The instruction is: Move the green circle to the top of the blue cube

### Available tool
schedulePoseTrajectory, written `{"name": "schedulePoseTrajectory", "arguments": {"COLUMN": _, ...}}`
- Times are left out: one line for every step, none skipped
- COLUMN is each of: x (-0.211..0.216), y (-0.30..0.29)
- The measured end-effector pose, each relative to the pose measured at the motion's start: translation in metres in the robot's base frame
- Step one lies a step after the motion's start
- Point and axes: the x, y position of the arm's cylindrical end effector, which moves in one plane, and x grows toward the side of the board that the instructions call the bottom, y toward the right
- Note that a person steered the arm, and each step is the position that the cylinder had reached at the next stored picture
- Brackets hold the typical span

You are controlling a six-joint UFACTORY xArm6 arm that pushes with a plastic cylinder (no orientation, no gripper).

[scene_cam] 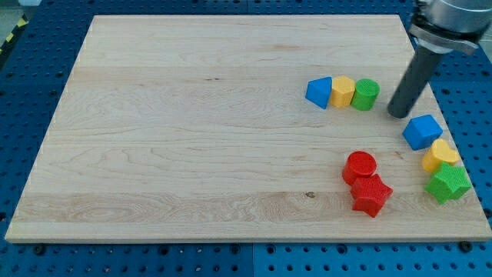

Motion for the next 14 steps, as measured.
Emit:
{"name": "schedulePoseTrajectory", "arguments": {"x": -0.005, "y": -0.017}}
{"name": "schedulePoseTrajectory", "arguments": {"x": -0.005, "y": -0.037}}
{"name": "schedulePoseTrajectory", "arguments": {"x": -0.005, "y": -0.057}}
{"name": "schedulePoseTrajectory", "arguments": {"x": -0.018, "y": -0.086}}
{"name": "schedulePoseTrajectory", "arguments": {"x": -0.021, "y": -0.091}}
{"name": "schedulePoseTrajectory", "arguments": {"x": -0.022, "y": -0.091}}
{"name": "schedulePoseTrajectory", "arguments": {"x": -0.038, "y": -0.091}}
{"name": "schedulePoseTrajectory", "arguments": {"x": -0.039, "y": -0.091}}
{"name": "schedulePoseTrajectory", "arguments": {"x": -0.048, "y": -0.091}}
{"name": "schedulePoseTrajectory", "arguments": {"x": -0.051, "y": -0.091}}
{"name": "schedulePoseTrajectory", "arguments": {"x": -0.050, "y": -0.080}}
{"name": "schedulePoseTrajectory", "arguments": {"x": -0.049, "y": -0.061}}
{"name": "schedulePoseTrajectory", "arguments": {"x": -0.049, "y": -0.061}}
{"name": "schedulePoseTrajectory", "arguments": {"x": -0.047, "y": -0.046}}
